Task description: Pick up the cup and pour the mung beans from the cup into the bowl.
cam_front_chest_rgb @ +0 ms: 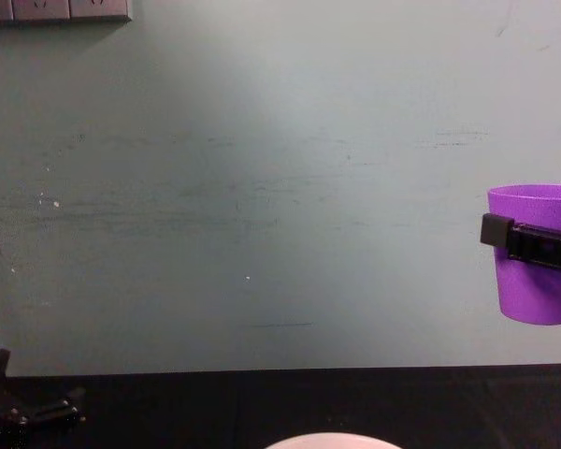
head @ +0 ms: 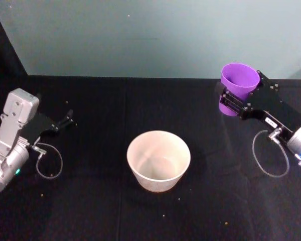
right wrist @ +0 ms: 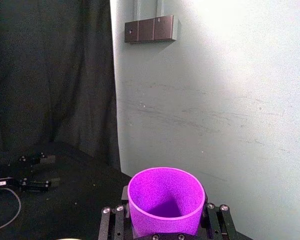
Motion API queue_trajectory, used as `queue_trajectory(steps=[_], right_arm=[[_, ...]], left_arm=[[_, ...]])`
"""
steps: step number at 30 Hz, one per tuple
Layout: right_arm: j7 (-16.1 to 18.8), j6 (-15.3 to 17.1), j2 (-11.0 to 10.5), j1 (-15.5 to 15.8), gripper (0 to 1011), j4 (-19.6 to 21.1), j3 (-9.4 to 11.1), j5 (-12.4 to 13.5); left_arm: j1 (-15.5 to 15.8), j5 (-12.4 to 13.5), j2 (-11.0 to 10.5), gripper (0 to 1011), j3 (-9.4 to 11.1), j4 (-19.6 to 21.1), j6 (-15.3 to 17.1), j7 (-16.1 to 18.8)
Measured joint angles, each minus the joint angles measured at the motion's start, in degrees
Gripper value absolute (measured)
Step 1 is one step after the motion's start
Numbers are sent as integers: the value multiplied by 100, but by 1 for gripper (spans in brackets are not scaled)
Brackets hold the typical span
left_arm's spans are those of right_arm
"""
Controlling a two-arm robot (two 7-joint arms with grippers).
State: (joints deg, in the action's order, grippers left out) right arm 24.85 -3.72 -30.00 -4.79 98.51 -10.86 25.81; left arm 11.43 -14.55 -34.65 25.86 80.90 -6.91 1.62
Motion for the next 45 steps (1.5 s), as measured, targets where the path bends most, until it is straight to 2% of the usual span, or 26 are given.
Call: queue_trajectory(steps=[45], right_arm=[[0, 0, 0, 0, 750, 0, 0, 0]], left_arm=[[0, 0, 0, 1000, 0, 0, 0, 0]])
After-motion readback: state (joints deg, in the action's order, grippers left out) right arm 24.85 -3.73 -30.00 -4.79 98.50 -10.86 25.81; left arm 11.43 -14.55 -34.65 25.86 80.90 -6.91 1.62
